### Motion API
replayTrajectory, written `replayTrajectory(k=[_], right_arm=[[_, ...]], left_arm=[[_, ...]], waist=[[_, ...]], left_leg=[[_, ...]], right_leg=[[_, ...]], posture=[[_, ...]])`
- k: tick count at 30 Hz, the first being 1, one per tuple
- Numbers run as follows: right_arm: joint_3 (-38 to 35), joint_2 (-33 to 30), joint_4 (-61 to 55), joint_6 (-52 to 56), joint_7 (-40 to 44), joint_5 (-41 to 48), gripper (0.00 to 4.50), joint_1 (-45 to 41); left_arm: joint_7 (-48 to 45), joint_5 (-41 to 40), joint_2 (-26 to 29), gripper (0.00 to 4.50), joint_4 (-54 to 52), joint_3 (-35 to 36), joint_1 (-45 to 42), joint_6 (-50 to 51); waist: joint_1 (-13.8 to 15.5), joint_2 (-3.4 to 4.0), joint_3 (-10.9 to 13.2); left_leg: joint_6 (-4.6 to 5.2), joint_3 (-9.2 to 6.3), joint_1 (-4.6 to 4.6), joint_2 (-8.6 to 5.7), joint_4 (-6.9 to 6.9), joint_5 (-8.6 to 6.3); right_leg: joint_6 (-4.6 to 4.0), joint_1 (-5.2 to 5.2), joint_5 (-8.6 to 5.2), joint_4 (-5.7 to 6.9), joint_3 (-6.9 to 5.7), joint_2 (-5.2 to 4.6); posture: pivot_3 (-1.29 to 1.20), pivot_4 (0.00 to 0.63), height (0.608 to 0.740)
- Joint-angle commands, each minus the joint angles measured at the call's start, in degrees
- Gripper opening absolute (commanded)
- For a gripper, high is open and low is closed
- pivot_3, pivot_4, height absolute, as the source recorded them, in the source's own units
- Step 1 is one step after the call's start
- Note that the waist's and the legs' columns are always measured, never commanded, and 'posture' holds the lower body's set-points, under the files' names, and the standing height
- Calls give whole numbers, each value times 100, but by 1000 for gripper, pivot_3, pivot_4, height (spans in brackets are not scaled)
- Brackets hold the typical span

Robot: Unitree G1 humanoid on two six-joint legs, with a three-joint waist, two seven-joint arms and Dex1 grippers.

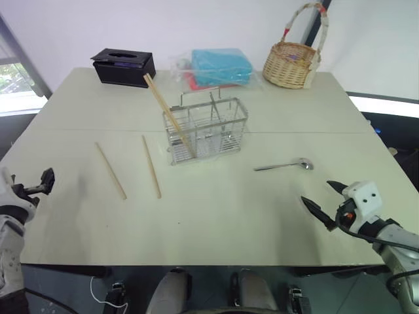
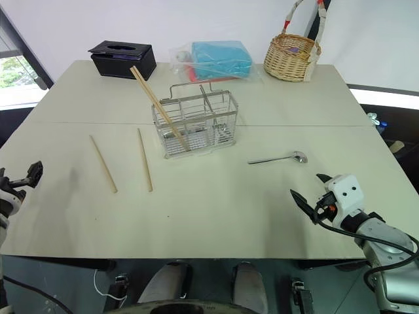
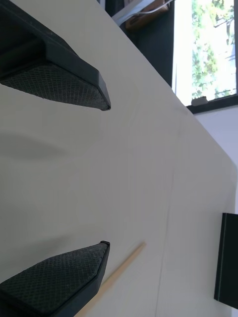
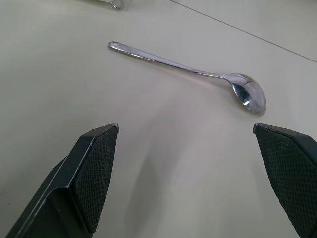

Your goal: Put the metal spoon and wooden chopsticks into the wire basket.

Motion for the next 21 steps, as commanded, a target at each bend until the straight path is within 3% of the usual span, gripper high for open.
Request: replayTrajectory(k=[1,14,21], right_arm=[[-71,11,-173,-40,-37,7,4478,7],[-42,-202,-129,-55,100,-11,4478,-212],[392,-1016,469,-418,1031,-145,4478,-1164]], left_arm=[[36,39,108,4444,-183,34,-49,-16],[83,-27,122,4444,-288,42,-126,75],[-647,-570,525,4444,-1358,-432,-234,566]], waist=[[-2,0,0],[-3,0,0],[-10,-6,4]], left_leg=[[0,0,0,0,0,0],[2,0,0,0,0,1],[2,2,1,0,4,1]], right_leg=[[0,0,0,0,0,0],[0,0,0,0,-1,0],[0,2,0,1,-7,1]], posture=[[0,150,661],[0,150,661],[0,150,661]])
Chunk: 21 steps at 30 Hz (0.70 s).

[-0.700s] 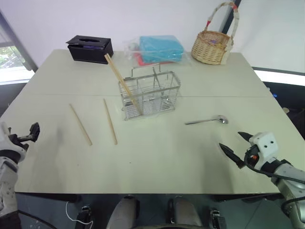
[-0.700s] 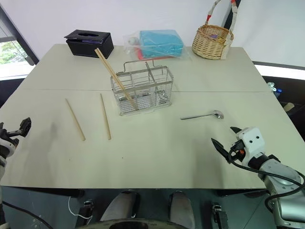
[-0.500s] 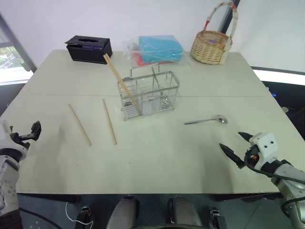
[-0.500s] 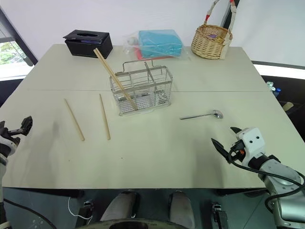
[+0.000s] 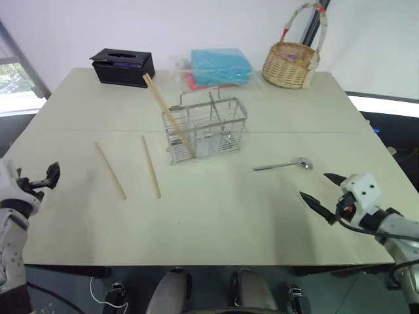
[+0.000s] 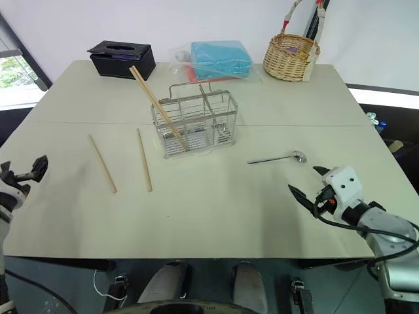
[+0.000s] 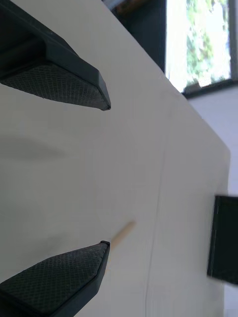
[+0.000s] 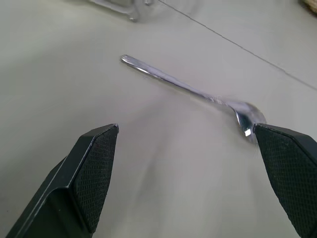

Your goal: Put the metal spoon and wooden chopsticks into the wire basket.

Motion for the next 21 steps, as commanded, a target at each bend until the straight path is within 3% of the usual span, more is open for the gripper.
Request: replayTrajectory(k=[1,6,8,14,18,21], right_arm=[[261,-505,323,-370,672,-78,4478,-736],[988,-1023,1122,-961,1836,-221,4478,-1960],[1600,-1086,1914,-1462,2560,-544,4478,-2996],[2860,-634,4693,-2428,3782,-1507,4478,-5335],[3483,-263,6432,-2851,4318,-2209,4478,-6429],[3860,-81,7470,-3195,4215,-2809,4478,-6995]], left_arm=[[-583,-509,376,4444,-927,-247,-90,287],[-1455,-1162,914,4444,-1672,-609,-1,710],[-2082,-1623,1328,4444,-2068,-914,-94,937],[-3048,-1985,2002,4444,-2460,-1774,-539,1030],[-3085,-1901,1984,4444,-2388,-2096,-948,960],[-2984,-1928,1942,4444,-2430,-2122,-1120,1005]], waist=[[-3,6,3],[-17,11,6],[-45,16,15],[-113,25,35],[-150,22,44],[-164,32,52]], left_leg=[[0,3,0,0,1,0],[15,13,2,1,-5,5],[19,14,4,3,-12,6],[21,23,10,-2,-6,7],[22,15,3,-2,-11,7],[21,15,0,-4,-13,8]], right_leg=[[0,-1,0,0,0,-1],[-1,-3,0,-4,-1,-4],[-2,-4,0,-5,-2,-2],[-4,13,4,-22,-6,0],[-3,10,5,-29,-7,14],[-2,7,6,-35,-4,16]], posture=[[0,150,661],[0,150,661],[0,150,661],[0,150,661],[0,150,661],[0,150,661]])
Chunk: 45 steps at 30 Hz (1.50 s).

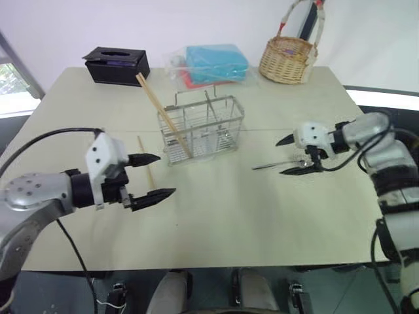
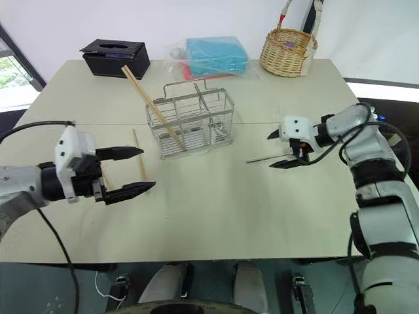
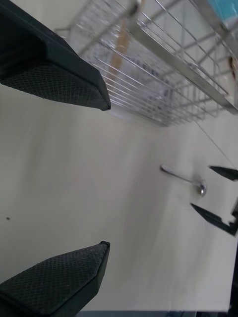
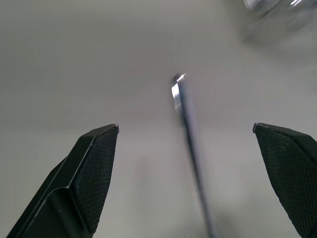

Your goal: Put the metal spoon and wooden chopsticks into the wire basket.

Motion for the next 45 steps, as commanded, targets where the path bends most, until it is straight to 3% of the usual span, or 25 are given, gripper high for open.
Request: replayTrajectory(k=[1,13,16,23,30,36,41,43,45], right_arm=[[277,50,951,-405,-159,-650,4478,-569],[581,381,2063,-255,-1568,-1759,4478,-1029],[584,432,2117,-183,-1765,-1907,3580,-1031],[376,508,2124,-114,-1570,-1835,47,-1079],[202,507,2035,-302,-1515,-1666,47,-1059],[-628,472,1103,-396,300,-285,47,-775],[-462,-373,-2568,1800,604,2296,47,518],[-1159,-164,-3632,3499,230,3224,47,498],[-1759,265,-4257,4508,-744,3860,47,323]], left_arm=[[112,-69,-16,4444,-153,58,-157,-35],[701,-355,-3,4444,-420,273,-249,179],[804,-417,3,4500,-459,295,-285,198],[959,-484,-62,4500,-384,282,-430,203],[1000,-427,-171,4500,-202,130,-628,130],[932,-382,-228,4500,30,180,-777,75],[916,-501,-222,4500,342,365,-1091,104],[925,-521,-242,4500,458,380,-1220,104],[902,-460,-262,4500,538,314,-1303,69]], waist=[[-3,2,1],[-11,-3,-2],[-14,-9,-5],[-20,-13,-8],[-25,-6,-3],[-29,-7,-2],[38,1,3],[13,5,5],[-44,5,5]], left_leg=[[0,0,0,-1,-3,0],[-5,-3,13,-2,5,2],[-8,-4,26,-2,10,4],[-9,-5,36,-1,9,5],[-11,-5,29,-2,7,5],[-11,-5,30,-1,7,5],[-10,-23,20,5,10,5],[-10,-28,13,2,11,4],[-9,-23,7,6,8,4]], right_leg=[[2,-1,1,-1,2,0],[2,-2,1,38,10,4],[1,9,0,41,15,11],[2,12,3,48,22,20],[9,6,7,47,23,26],[16,8,11,46,23,27],[17,10,12,46,21,24],[17,4,11,45,23,22],[12,-11,12,43,30,23]], posture=[[0,150,661],[0,150,661],[0,150,661],[0,150,661],[0,150,661],[0,150,661],[0,150,661],[0,150,661],[0,150,661]])
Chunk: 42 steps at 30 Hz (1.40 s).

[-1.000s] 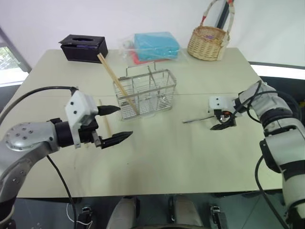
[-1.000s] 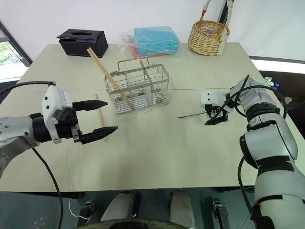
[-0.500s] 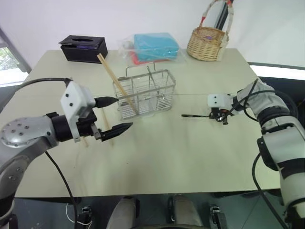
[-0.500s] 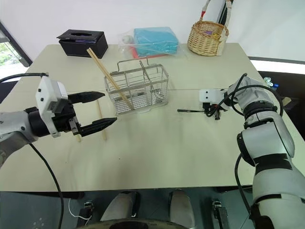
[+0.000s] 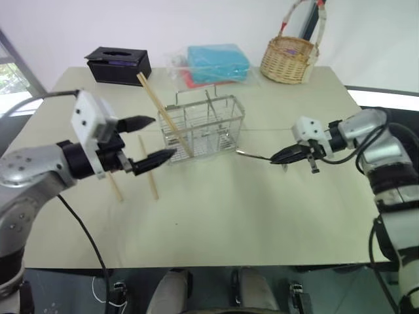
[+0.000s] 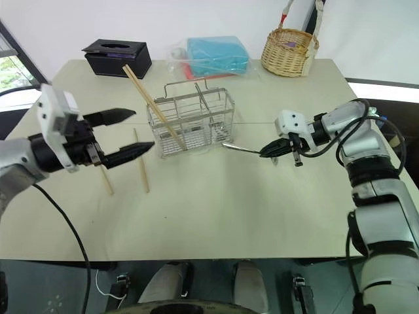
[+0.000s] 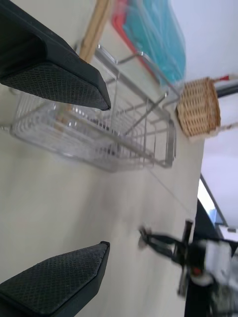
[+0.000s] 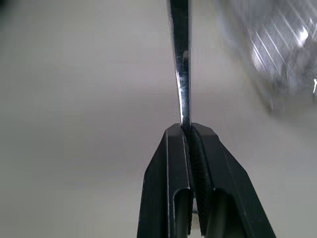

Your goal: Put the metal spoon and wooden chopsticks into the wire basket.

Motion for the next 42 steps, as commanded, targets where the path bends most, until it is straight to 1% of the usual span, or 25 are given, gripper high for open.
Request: replayTrajectory(k=[1,3,5,8,10,15,19,24,29,32,37,42], right_arm=[[-1048,525,-1207,1529,-1436,1158,47,-471],[-1257,950,-1378,1837,-2387,1079,47,-619],[-1344,1320,-1359,1876,-3133,893,47,-736],[-1244,1746,-1010,1419,-3996,324,47,-820],[-1170,1916,-779,1093,-4329,18,47,-837],[-1064,2219,-251,615,-4560,-321,47,-768],[-1068,2346,-36,637,-4651,-394,47,-677],[-1102,2568,-364,815,-4767,-258,47,-537],[-1120,2629,-526,1016,-4800,-218,47,-498],[-1134,2636,-578,1176,-4855,-187,1020,-475],[-1102,2572,-743,1104,-5052,-350,3462,-438],[-1210,2282,-1044,1183,-4932,-265,3462,-448]], left_arm=[[-63,36,-12,4500,27,48,-191,-163],[-101,119,-34,4500,42,-47,-220,-218],[-110,147,-67,4500,63,-102,-250,-248],[-135,188,-101,4500,115,-127,-311,-264],[-151,211,-115,4500,142,-129,-339,-271],[-148,259,-131,4500,181,-90,-418,-270],[-120,266,-137,4500,174,-43,-419,-262],[-89,346,-138,4500,192,-7,-370,-296],[-51,386,-166,4500,211,-11,-421,-312],[-32,406,-189,4500,227,-26,-458,-314],[31,410,-239,4500,257,-40,-491,-303],[222,412,-317,4500,334,44,-519,-272]], waist=[[-28,-1,-1],[18,-10,-7],[43,-23,-15],[76,-32,-20],[77,-34,-21],[24,-35,-22],[-1,-35,-22],[3,-33,-21],[13,-32,-20],[10,-33,-21],[8,-32,-20],[18,-32,-20]], left_leg=[[0,-1,3,1,-1,0],[0,-5,10,5,-4,0],[-1,-14,13,7,-6,0],[-1,-17,11,-1,0,0],[-1,-14,4,-11,6,1],[0,-3,-8,-16,2,2],[0,-1,-8,-8,-8,2],[0,-4,-6,-2,-6,2],[-3,-5,-5,-3,1,5],[-3,-5,-2,-3,-1,5],[-3,-5,-3,-3,-6,5],[-3,-5,-3,-3,-6,5]], right_leg=[[-5,-2,2,0,3,2],[-19,-1,-3,1,3,9],[-23,0,-3,3,-1,16],[-31,-15,2,-1,-1,13],[-29,-17,6,-2,1,7],[-16,-35,16,7,5,2],[-15,-27,16,10,2,20],[-17,-26,16,13,2,30],[-22,-27,18,13,3,31],[-22,-28,19,13,3,31],[-21,-27,19,14,2,31],[-21,-27,19,13,2,31]], posture=[[0,150,661],[0,150,661],[0,150,661],[0,150,661],[0,150,661],[0,150,661],[0,150,661],[0,150,661],[0,150,661],[0,150,661],[0,150,661],[0,150,661]])
